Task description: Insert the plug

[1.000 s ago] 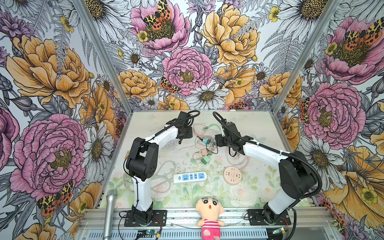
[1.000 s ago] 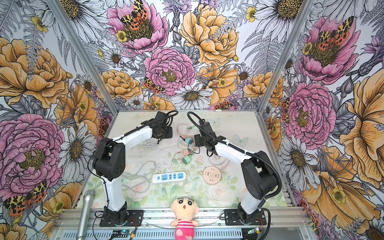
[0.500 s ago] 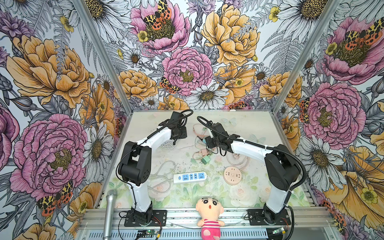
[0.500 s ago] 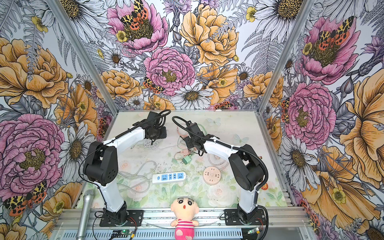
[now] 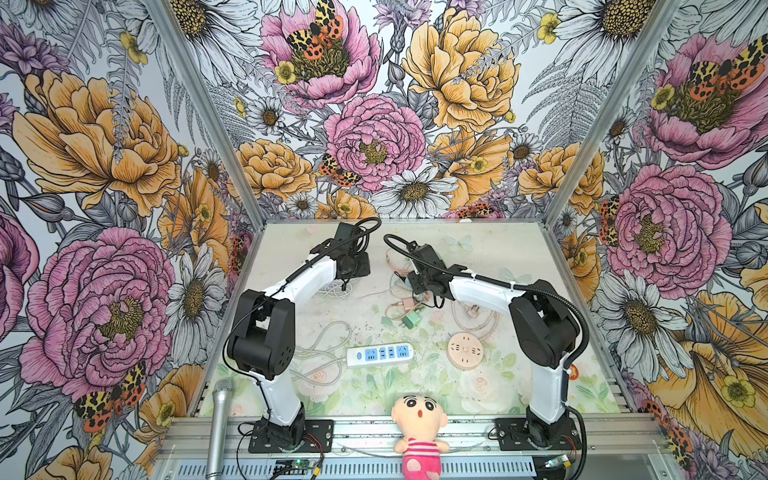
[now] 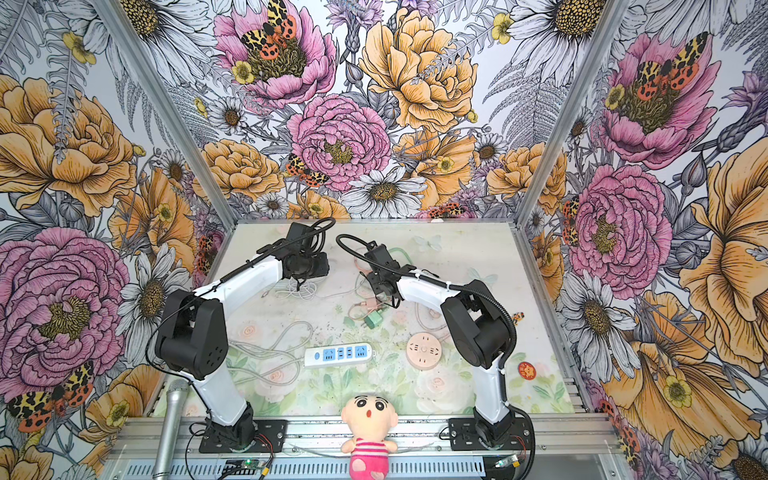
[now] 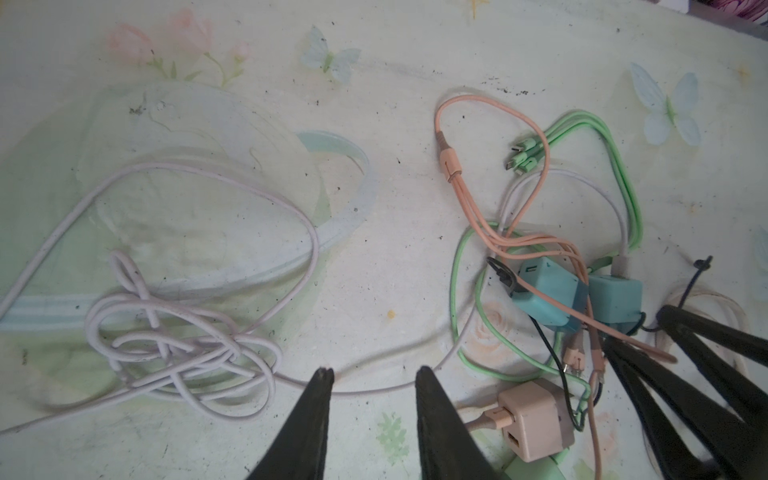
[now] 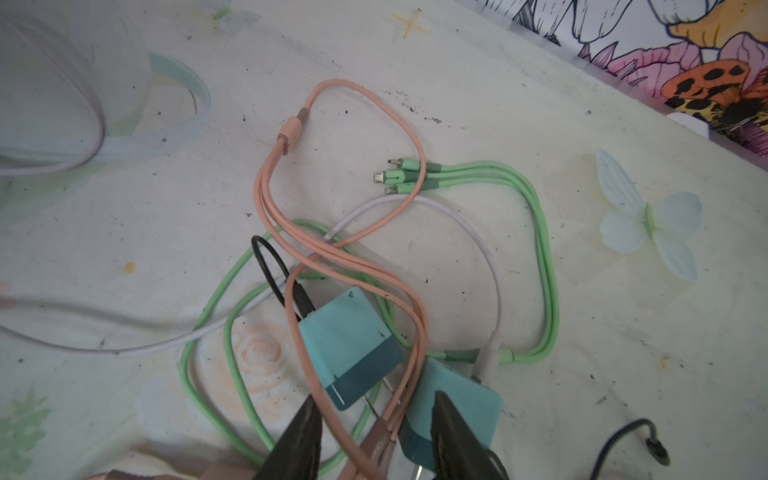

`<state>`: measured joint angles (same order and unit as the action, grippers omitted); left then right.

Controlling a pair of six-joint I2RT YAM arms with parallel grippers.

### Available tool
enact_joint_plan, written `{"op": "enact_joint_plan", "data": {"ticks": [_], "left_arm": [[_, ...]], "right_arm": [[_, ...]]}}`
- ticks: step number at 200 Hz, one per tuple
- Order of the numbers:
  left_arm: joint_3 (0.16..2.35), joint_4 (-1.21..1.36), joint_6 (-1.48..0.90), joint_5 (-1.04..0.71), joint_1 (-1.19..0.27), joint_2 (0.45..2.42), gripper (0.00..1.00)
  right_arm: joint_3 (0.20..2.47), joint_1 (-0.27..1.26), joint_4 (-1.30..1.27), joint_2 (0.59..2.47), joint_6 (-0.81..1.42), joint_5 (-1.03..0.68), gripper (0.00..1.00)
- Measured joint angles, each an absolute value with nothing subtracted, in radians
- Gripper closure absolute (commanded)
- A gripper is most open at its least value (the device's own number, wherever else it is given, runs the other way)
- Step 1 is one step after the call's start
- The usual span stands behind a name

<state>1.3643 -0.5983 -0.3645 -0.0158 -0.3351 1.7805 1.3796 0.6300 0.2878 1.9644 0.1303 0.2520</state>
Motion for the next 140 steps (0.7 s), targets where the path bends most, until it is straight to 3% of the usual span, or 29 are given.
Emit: {"op": "enact_joint_plan", "data": {"ticks": [22, 53, 140], "left_arm": [[1.361, -0.598, -0.364, -0.017, -0.335, 1.781, 0.63], [1.357, -0.598, -0.364, -0.017, -0.335, 1.780, 0.63], [1.335, -0.597, -0.365, -0.017, -0.335, 1.772, 0.64]], "right_arm": [[1.387, 0.630, 0.287, 1.964, 0.127, 0.267, 0.88], [1.387, 0.630, 0.288, 1.964, 0.119, 0.278, 1.00], [1.364, 0.630, 0.289, 1.890, 0.111, 0.342, 1.00]]}}
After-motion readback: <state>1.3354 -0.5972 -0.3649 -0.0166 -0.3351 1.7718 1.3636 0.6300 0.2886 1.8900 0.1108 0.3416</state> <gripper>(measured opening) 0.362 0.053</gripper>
